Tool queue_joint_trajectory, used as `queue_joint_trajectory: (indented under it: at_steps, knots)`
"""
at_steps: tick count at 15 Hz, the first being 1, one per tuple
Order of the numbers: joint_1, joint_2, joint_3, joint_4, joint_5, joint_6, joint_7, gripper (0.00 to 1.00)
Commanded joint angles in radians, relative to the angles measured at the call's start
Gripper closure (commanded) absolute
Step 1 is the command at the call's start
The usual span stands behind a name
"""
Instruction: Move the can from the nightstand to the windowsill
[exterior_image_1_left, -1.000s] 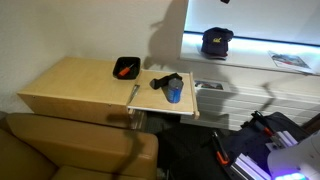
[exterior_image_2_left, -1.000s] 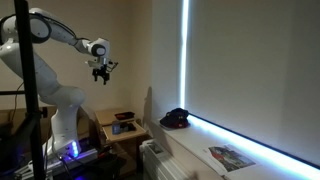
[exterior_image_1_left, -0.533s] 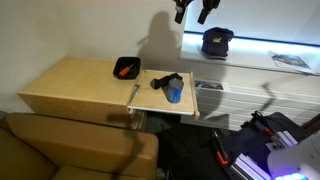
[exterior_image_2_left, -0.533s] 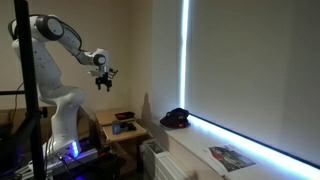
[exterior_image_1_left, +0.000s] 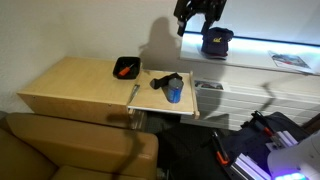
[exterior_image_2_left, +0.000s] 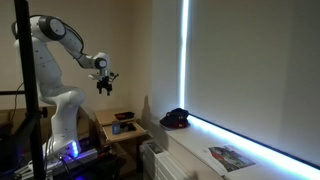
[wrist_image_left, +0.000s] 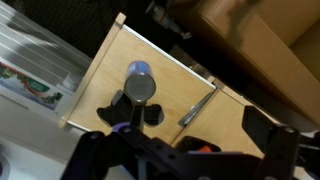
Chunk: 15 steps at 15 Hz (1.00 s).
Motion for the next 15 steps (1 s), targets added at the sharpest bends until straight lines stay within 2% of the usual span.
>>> queue_joint_trajectory:
  at_steps: [1, 4, 6, 8, 10, 11, 12, 13, 15]
  knots:
    - [-0.056, 0.172, 0.033, -0.061, -0.001, 0.168, 0.15, 0.0]
    - [-0.081, 0.29, 0.041, -0.082, -0.026, 0.337, 0.302, 0.0]
    - [-0.104, 0.368, 0.054, -0.072, -0.112, 0.428, 0.441, 0.0]
    - [-0.127, 0.433, 0.059, -0.054, -0.271, 0.478, 0.61, 0.0]
    - [-0.119, 0.489, 0.041, -0.028, -0.436, 0.491, 0.771, 0.0]
    - [-0.099, 0.515, 0.027, -0.008, -0.422, 0.484, 0.788, 0.0]
    - [-0.086, 0.515, 0.015, -0.008, -0.333, 0.523, 0.765, 0.0]
    - [-0.079, 0.473, 0.011, -0.043, -0.377, 0.487, 0.76, 0.0]
    - [-0.072, 0.498, 0.004, -0.022, -0.346, 0.506, 0.76, 0.0]
